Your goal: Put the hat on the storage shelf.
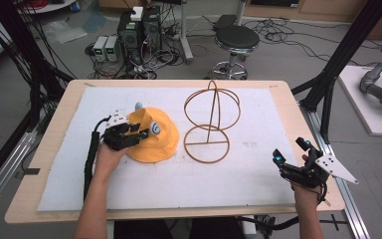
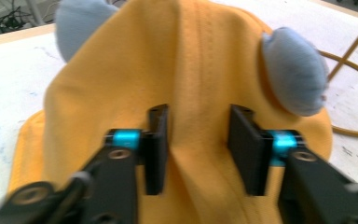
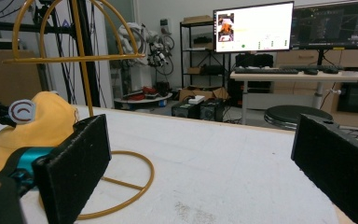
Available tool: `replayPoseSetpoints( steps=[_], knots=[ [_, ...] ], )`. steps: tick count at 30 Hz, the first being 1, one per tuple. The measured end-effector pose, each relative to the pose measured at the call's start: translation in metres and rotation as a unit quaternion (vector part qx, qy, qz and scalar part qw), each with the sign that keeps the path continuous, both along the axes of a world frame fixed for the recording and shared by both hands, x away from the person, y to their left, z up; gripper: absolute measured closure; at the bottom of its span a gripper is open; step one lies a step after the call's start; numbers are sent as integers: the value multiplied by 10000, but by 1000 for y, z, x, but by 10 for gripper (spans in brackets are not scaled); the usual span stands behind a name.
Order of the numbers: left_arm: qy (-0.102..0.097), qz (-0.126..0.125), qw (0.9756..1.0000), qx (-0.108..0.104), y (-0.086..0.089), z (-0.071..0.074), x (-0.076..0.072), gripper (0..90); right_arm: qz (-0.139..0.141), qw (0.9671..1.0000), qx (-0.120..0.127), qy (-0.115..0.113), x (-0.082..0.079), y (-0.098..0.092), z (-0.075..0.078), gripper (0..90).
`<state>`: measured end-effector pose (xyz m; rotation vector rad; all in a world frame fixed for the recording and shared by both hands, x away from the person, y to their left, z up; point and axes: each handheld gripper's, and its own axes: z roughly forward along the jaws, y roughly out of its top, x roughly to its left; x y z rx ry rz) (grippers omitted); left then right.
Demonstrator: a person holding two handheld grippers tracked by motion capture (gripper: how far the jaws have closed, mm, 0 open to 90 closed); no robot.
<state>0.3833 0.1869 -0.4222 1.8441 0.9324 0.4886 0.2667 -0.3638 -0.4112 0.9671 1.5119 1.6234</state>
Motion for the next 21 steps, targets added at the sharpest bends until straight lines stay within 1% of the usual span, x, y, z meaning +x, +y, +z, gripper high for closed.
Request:
replayPoseSetpoints(
  steps=[1, 4, 6, 7, 8, 11, 12, 13, 14, 16, 21],
  knots=[
    [-7, 23, 10000, -2, -1, 0, 0, 630, -4, 10000, -3, 1, 0, 0, 0, 42],
    [26, 68, 9999, 106, -3, 0, 0, 722, -6, 10000, 4, 10, 0, 0, 0, 42],
    [26, 154, 9998, 98, -4, -1, -1, 788, -4, 10000, -2, 12, 0, 0, 0, 42],
    [-12, 187, 9997, 170, -4, 0, -1, 851, 3, 10000, 6, 28, 0, 0, 0, 42],
    [-23, 234, 9996, 163, -6, -1, -1, 863, 0, 10000, 5, 31, 0, 0, 0, 42],
    [-77, 274, 9994, 220, -8, -1, -3, 875, -4, 10000, 1, 25, 0, 0, 0, 42],
    [-176, 318, 9990, 253, -9, -2, -4, 876, -4, 10000, 3, 23, 0, 0, 0, 42],
    [-198, 348, 9990, 214, -9, -3, -5, 876, -2, 10000, 3, 27, 0, 0, 0, 42],
    [-200, 338, 9990, 222, -8, -3, -5, 877, -5, 10000, 1, 25, 0, -1, 0, 42],
    [-267, 343, 9989, 176, -8, -3, -6, 877, -1, 10000, 0, 23, 0, -1, -1, 42],
    [-413, 313, 9986, 111, -6, 1, -10, 878, -5, 10000, 4, 22, 0, -1, -1, 42]
  ],
)
